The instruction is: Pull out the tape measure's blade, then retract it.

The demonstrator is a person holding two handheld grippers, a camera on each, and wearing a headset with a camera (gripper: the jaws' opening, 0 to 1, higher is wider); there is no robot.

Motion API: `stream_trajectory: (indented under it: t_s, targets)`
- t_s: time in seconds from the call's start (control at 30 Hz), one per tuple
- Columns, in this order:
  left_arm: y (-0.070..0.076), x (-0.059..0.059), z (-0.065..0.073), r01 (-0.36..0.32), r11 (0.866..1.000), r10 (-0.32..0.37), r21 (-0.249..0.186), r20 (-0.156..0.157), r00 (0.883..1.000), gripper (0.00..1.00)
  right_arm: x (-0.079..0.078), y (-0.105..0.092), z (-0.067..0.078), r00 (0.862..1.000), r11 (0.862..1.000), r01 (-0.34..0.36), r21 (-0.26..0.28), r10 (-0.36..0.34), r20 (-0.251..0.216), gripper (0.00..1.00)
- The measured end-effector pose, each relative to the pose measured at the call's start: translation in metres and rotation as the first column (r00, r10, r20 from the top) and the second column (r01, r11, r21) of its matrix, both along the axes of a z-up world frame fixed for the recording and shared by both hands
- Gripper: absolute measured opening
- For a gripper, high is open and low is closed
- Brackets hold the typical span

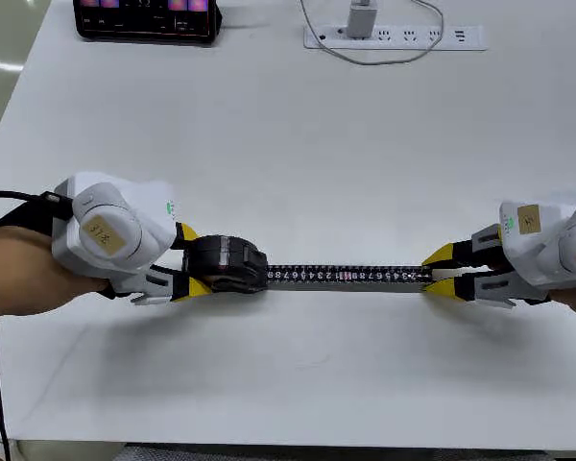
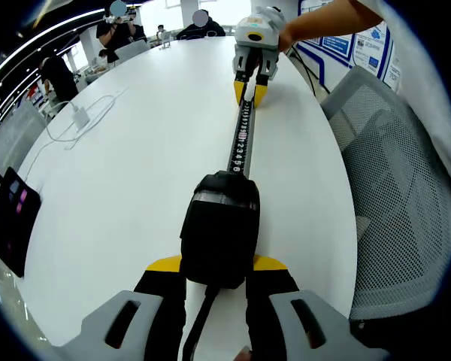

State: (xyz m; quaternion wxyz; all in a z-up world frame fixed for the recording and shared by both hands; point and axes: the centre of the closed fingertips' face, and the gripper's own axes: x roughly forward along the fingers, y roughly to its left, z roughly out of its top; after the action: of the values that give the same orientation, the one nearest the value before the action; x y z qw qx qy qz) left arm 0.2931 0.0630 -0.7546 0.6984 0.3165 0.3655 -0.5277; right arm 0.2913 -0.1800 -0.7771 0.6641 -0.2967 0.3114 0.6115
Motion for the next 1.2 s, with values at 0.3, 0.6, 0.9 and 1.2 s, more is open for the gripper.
stream_trajectory:
  t_s: [0.3, 0.6, 0.9, 1.2]
  targets:
    - [0.0, 0.0, -0.001, 0.001, 1.0, -0.001, 0.001, 0.001, 1.0, 0.25, 0.001, -0.006, 0.001, 1.0, 1.0, -0.002, -0.014, 0.002, 0.005, 0.09]
    - [0.001, 0.0, -0.001, 0.002, 1.0, -0.002, 0.002, 0.0, 1.0, 0.25, 0.001, -0.015, 0.002, 1.0, 1.0, -0.001, -0.03, 0.001, 0.003, 0.09]
    - [0.001, 0.0, -0.001, 0.001, 1.0, -0.001, 0.004, 0.001, 1.0, 0.25, 0.002, -0.025, 0.003, 1.0, 0.999, 0.003, -0.046, -0.002, 0.004, 0.09]
    - [0.0, 0.0, -0.001, 0.002, 1.0, -0.002, 0.004, 0.003, 1.0, 0.25, 0.001, -0.033, 0.002, 1.0, 0.998, 0.001, -0.069, -0.001, -0.001, 0.09]
